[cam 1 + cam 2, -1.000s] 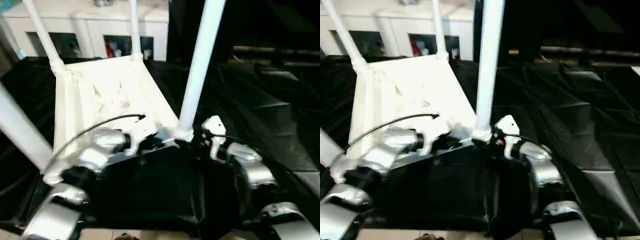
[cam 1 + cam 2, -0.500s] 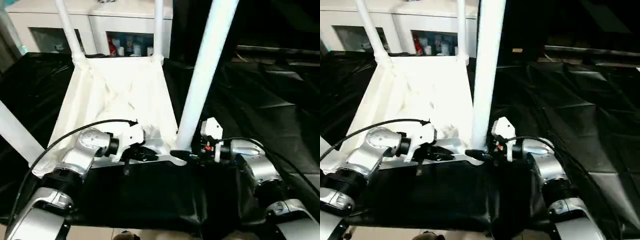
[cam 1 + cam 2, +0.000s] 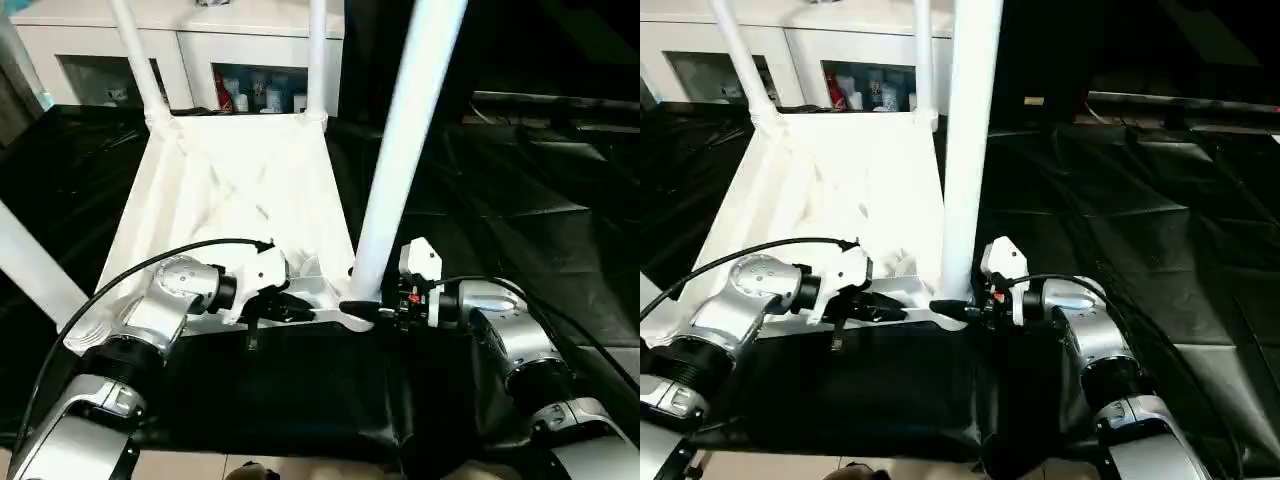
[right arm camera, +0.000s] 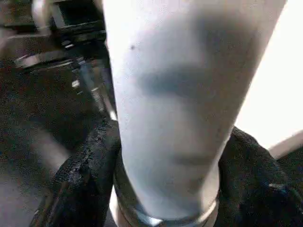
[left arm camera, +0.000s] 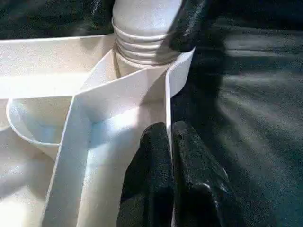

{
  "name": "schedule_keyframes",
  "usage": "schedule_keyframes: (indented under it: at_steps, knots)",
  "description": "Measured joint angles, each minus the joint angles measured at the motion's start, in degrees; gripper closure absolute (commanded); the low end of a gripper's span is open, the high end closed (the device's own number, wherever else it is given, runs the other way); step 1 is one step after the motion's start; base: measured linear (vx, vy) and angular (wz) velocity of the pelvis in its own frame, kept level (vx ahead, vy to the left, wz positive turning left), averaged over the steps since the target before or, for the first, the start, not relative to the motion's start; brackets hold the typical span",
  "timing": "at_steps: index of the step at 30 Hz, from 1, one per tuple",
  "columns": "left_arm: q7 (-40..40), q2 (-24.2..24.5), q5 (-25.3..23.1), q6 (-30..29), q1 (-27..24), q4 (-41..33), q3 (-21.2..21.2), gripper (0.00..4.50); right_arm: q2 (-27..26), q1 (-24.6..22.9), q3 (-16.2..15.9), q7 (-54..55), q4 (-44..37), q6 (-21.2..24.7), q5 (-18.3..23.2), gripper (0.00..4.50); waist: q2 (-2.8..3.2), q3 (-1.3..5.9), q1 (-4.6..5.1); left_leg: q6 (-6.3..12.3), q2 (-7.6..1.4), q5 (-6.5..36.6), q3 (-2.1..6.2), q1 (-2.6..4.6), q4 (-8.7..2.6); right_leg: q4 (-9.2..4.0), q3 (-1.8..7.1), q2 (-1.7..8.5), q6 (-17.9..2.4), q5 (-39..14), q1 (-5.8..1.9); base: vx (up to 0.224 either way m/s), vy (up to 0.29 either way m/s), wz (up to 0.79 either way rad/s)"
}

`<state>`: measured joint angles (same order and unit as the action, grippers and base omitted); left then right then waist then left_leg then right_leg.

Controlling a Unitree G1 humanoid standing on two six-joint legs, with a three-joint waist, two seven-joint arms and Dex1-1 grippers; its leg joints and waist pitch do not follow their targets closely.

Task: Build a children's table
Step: Rotate leg to tighten

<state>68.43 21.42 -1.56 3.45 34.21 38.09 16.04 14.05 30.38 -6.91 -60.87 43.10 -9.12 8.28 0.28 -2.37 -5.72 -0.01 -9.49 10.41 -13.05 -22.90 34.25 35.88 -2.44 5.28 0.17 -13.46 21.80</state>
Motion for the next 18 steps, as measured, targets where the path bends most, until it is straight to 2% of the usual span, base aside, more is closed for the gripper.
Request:
schedule_keyframes:
  at_steps: [3, 6, 12, 13, 17, 18]
  knots:
    - [-7.9, -3.5, -1.6, -3.8, 1.2, 1.1, -0.9, 4.50, -4.5, -0.1, 2.7, 14.1, 2.5, -0.2, -1.3, 1.87, -0.14, -0.03, 0.78, -0.09, 0.00, 0.0, 0.00, 0.37, -0.05, 0.09, 0.02, 0.04, -0.2, 0.1, -0.12, 0.000, 0.000, 0.00]
    - [-14.7, -7.0, -3.5, -6.8, 1.9, 1.5, -1.0, 4.50, -8.0, -0.1, 4.6, 25.1, 3.5, 0.2, -1.9, 1.87, -0.29, -0.12, 0.92, -0.11, 0.02, 0.0, 0.08, 0.84, -0.17, -0.12, -0.02, 0.06, 0.3, -0.1, -0.10, -0.051, 0.002, -0.07]
    - [-22.0, -11.9, -5.4, -10.3, 2.8, 2.3, -0.8, 4.50, -9.5, 1.1, 5.7, 34.4, 5.2, 0.5, -3.6, 1.88, -0.33, -0.09, 0.91, -0.11, 0.25, 0.0, 0.09, 1.00, -0.61, -1.16, 0.11, 0.07, 0.3, -0.2, -0.44, 0.000, 0.000, 0.00]
    - [-22.6, -12.4, -5.8, -10.6, 2.8, 2.2, -0.8, 4.50, -9.5, 1.1, 5.9, 34.7, 5.4, 0.1, -3.9, 1.32, -0.37, -0.05, 0.89, -0.11, 0.32, 0.0, 0.09, 1.02, -0.61, -1.20, 0.18, 0.10, 0.3, -0.1, -0.50, 0.000, 0.000, 0.00]
    - [-23.6, -13.3, -6.7, -11.5, 2.6, 1.4, -0.7, 4.50, -9.5, 1.1, 6.1, 34.7, 5.9, -1.4, -4.4, 1.07, -0.40, -0.03, 0.86, -0.09, 0.37, 0.0, 0.07, 1.05, -0.65, -1.62, 0.21, 0.10, 0.2, -0.1, -0.73, 0.000, 0.000, 0.00]
    - [-23.6, -13.3, -6.7, -11.5, 2.5, 1.1, -0.6, 4.50, -9.3, 1.1, 6.1, 34.5, 6.0, -1.7, -4.4, 0.77, -0.40, -0.03, 0.87, -0.09, 0.38, 0.0, 0.07, 1.05, -0.69, -1.74, 0.21, 0.10, 0.2, -0.1, -0.79, 0.000, 0.000, 0.00]
